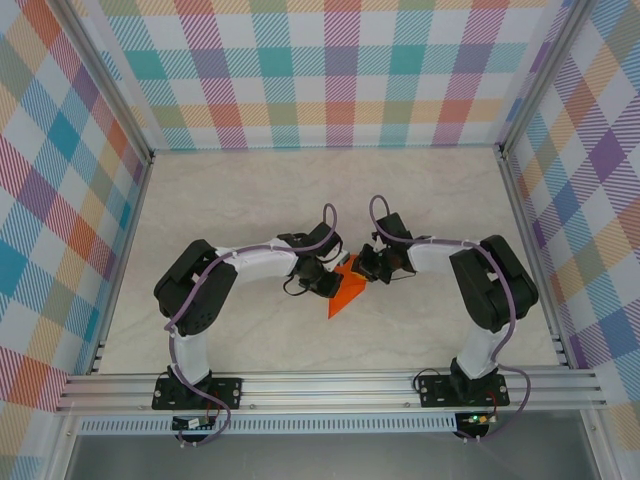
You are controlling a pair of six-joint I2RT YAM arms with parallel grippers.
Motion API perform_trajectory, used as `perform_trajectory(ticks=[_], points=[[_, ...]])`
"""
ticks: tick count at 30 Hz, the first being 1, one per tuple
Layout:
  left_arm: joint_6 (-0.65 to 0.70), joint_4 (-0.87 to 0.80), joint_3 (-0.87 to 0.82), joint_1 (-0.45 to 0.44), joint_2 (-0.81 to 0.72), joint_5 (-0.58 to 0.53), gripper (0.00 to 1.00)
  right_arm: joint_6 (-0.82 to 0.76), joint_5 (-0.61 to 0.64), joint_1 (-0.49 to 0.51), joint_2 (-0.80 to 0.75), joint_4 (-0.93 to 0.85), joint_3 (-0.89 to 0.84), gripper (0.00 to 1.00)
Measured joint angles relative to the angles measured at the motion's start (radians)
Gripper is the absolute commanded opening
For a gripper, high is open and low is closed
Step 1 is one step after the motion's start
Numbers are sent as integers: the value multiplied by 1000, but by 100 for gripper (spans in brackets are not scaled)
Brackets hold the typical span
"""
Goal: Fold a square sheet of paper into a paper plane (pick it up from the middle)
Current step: Third fold the triangle at the center of the table.
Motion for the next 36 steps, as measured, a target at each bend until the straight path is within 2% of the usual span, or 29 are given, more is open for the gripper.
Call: perform_trajectory(ticks=[10, 25, 30, 36], points=[[17, -18, 28, 0, 4, -3, 0, -75, -12, 0, 25, -61, 47, 10], [14, -13, 20, 0, 21, -8, 0, -85, -25, -3, 17, -95, 55, 12], [10, 2, 8, 1, 16, -6, 0, -64, -22, -5, -146, -116, -2, 12], [10, 13, -1, 1, 10, -4, 0, 47, -40, 12, -359, 9, -216, 10]])
